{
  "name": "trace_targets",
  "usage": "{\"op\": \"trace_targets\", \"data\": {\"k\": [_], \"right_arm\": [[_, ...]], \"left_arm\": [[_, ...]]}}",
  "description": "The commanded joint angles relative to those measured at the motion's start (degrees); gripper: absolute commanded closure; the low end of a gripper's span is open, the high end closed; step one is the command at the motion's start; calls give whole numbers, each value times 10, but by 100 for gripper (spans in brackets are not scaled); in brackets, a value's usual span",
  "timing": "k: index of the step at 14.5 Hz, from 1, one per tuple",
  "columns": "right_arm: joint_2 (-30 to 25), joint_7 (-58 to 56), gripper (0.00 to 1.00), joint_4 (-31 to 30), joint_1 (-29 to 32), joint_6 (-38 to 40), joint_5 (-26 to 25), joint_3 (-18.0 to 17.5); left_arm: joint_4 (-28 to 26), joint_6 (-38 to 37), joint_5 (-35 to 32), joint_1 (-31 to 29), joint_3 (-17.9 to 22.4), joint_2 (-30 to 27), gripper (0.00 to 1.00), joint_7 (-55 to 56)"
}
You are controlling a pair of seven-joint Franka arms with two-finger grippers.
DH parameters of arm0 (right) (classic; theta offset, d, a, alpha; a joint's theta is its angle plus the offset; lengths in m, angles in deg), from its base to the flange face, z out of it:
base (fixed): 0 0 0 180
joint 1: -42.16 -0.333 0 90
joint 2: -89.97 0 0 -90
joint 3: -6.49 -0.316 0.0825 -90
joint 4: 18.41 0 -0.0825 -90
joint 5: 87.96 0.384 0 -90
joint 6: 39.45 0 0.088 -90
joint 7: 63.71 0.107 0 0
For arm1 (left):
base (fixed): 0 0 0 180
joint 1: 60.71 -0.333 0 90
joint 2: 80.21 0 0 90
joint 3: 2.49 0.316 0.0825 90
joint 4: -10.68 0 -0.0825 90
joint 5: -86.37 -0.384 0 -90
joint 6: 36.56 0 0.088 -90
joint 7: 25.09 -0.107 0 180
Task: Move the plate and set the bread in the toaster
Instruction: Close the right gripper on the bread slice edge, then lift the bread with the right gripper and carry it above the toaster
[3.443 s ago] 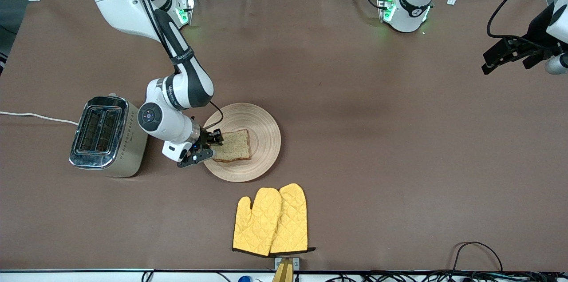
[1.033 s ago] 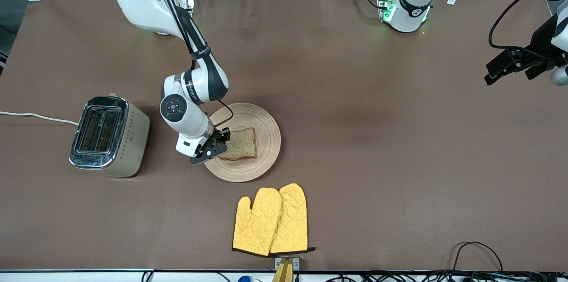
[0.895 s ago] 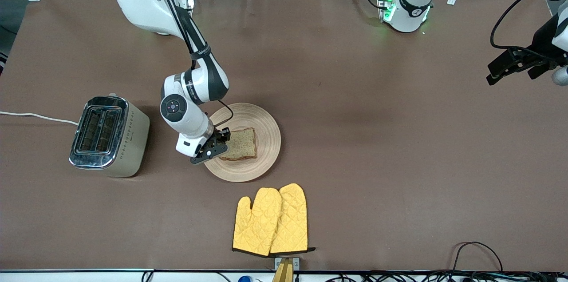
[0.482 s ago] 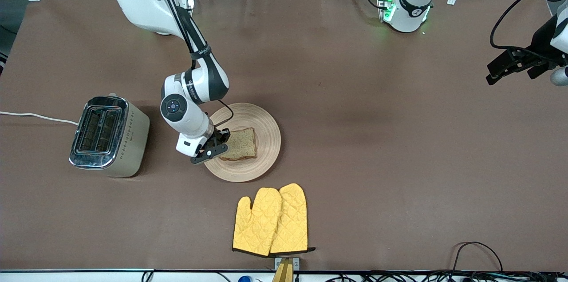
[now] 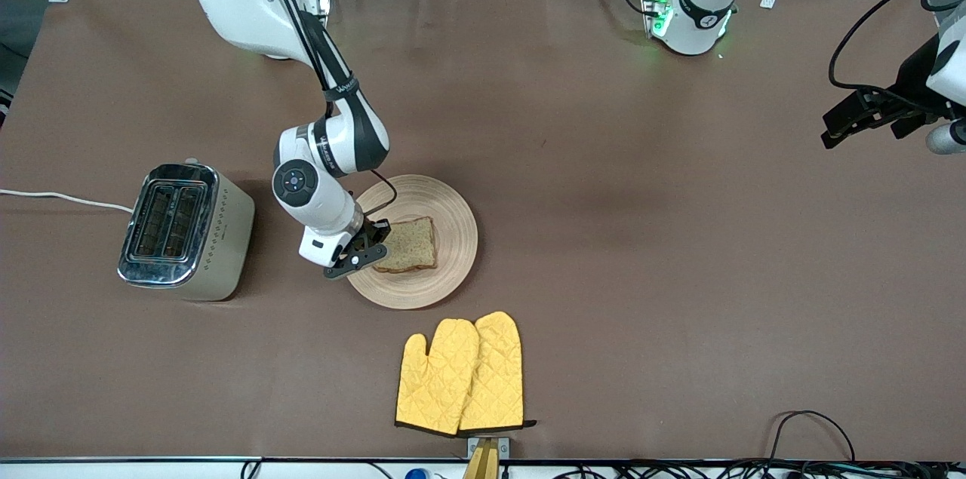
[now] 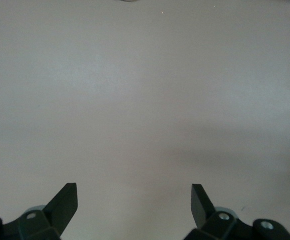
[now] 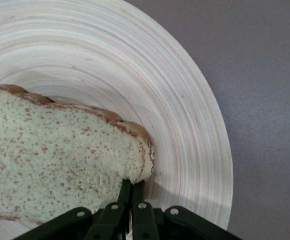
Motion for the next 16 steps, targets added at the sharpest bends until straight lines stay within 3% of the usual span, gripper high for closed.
{"op": "trace_targets", "data": {"k": [1, 8, 10, 14, 16], "right_arm": [[-5, 38, 100, -2, -7, 0, -8, 1], [-84, 76, 100, 24, -6, 150, -9, 16], [-116, 86, 100, 36, -6, 209, -30, 21], [-138, 214, 100, 154, -30, 388, -225, 12], [-138, 211, 100, 198, -43, 443, -274, 12]], "left_arm": [[9, -9, -12, -2, -2, 2, 0, -6], [8, -10, -12, -1, -2, 5, 0, -5], [8, -10, -12, -1, -2, 5, 0, -6], [6, -10, -11, -2, -2, 4, 0, -6], [7, -15, -12, -2, -2, 4, 0, -6]]}}
